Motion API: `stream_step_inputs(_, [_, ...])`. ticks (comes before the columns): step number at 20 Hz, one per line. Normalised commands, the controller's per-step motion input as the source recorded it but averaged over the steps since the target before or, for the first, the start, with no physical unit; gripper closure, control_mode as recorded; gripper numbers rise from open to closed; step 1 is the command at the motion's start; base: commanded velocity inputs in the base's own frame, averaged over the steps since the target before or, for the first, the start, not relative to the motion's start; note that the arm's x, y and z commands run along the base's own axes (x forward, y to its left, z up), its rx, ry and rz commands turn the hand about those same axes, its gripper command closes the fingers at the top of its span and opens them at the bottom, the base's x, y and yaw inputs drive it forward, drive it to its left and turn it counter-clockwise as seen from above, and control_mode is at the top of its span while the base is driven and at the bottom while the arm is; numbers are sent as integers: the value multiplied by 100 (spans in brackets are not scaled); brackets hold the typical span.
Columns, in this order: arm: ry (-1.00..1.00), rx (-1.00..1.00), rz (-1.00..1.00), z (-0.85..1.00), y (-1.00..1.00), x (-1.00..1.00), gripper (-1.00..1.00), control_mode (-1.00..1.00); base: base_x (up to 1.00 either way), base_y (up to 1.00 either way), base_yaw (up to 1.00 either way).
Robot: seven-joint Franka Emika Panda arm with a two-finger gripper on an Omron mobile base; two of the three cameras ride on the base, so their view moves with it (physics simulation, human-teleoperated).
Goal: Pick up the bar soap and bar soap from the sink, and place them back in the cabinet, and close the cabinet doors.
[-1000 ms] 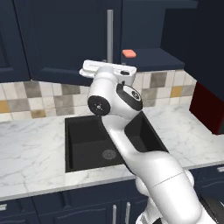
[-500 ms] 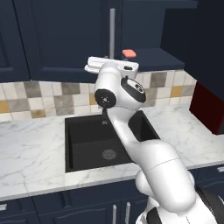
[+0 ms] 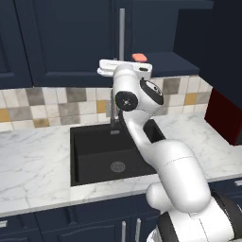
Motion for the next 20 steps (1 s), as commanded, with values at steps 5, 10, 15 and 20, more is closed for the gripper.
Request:
stream_step_inputs(5, [0, 0, 4, 0, 0, 36, -100, -100, 0, 0, 0])
stream_step_inputs(10, [0, 0, 2, 0, 0, 42, -100, -100, 0, 0, 0])
stream_step_inputs(15, [0, 0, 3, -1, 0, 39, -100, -100, 0, 0, 0])
stream_step_inputs(20, [0, 0, 5, 0, 0, 31, -100, -100, 0, 0, 0])
